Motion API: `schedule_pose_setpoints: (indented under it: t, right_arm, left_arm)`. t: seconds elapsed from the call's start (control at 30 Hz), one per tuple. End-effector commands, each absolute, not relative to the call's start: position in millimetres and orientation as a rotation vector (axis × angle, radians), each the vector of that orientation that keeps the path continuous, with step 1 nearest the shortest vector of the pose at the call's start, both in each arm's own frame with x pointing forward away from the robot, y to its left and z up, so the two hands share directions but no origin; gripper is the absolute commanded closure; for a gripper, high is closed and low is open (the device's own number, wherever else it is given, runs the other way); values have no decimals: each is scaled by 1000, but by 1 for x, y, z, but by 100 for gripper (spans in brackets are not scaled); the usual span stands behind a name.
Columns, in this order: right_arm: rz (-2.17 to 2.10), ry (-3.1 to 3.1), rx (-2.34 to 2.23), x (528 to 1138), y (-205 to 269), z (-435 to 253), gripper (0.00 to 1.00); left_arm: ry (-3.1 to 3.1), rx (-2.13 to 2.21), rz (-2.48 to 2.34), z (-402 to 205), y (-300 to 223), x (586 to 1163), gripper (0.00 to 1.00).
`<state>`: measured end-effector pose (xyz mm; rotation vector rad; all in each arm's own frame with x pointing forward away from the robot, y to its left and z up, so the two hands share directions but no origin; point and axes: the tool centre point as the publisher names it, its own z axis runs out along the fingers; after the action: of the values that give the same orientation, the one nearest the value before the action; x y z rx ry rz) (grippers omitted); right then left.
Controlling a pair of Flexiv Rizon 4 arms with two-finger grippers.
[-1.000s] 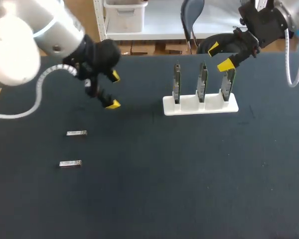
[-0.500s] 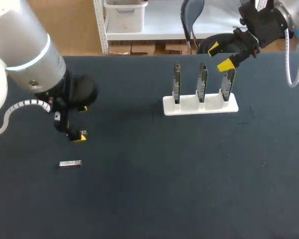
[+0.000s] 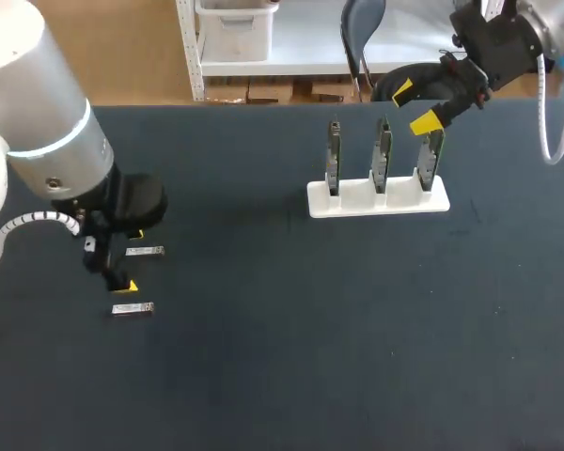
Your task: Pick up the optical module with the left hand, and insert it into the network port with the right hand.
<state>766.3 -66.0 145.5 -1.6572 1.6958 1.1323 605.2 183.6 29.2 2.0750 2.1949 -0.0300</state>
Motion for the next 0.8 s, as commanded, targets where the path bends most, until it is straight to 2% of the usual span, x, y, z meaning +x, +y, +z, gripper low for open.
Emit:
schedule_pose_setpoints:
  t: [0.03,0.8]
  right_arm:
    - [1129,1697,-1655,765,-66,145,0]
    - [1129,1697,-1655,765,-66,145,0]
  left_arm:
    - [2215,2092,-42,20,183,618,0]
    - [2272,2155,13,-6,197,646,0]
